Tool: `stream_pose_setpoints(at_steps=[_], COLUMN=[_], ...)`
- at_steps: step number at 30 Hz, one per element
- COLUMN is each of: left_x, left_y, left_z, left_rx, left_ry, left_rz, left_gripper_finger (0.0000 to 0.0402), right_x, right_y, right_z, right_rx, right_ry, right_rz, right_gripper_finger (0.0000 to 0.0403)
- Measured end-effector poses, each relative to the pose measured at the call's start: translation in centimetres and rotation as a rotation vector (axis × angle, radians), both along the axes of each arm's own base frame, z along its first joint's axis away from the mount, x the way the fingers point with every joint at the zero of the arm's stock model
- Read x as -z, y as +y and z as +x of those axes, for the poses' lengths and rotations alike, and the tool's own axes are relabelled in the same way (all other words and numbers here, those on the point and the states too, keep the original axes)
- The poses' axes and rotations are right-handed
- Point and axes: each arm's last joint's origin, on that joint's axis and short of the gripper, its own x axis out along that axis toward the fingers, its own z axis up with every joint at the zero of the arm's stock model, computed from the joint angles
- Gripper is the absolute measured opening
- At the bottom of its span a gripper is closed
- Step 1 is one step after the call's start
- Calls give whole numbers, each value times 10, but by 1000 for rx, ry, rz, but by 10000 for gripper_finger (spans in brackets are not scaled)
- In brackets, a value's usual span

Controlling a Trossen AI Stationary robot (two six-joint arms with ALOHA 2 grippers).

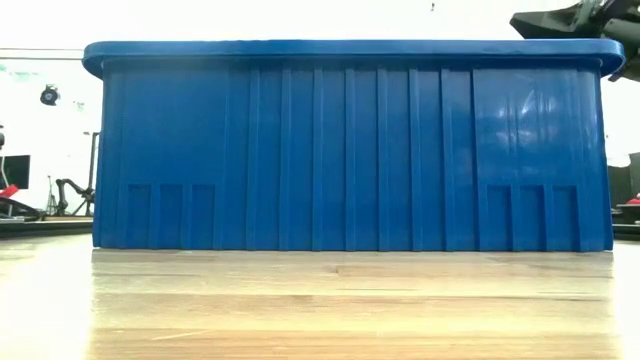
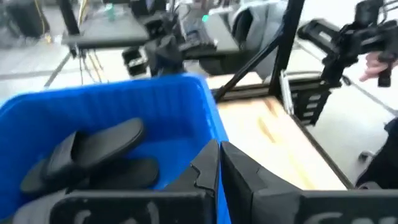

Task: Pick and place slides into bin
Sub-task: Return to Home Position

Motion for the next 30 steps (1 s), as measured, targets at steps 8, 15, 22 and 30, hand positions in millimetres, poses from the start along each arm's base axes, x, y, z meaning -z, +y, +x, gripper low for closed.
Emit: stream_pose_setpoints(at_steps=[8,15,22,30], left_x=[34,80,127,182], left_y=[-13,-13,-12,-11], left_z=[-49,-97,-115,-120], left_rx=[-33,-122,-215,-247], left_ry=[-66,-292,-381,-542], left_rz=[58,62,13,-25], left_gripper_finger=[0,0,0,0], right_x=[0,1,2,7], right_y=[-1,-1,0,1], right_z=[0,2,3,4], right_rx=[34,33,-4,-14], right_ry=[-5,21,37,106], right_rz=[38,40,11,-58], right_gripper_finger=[9,9,9,9])
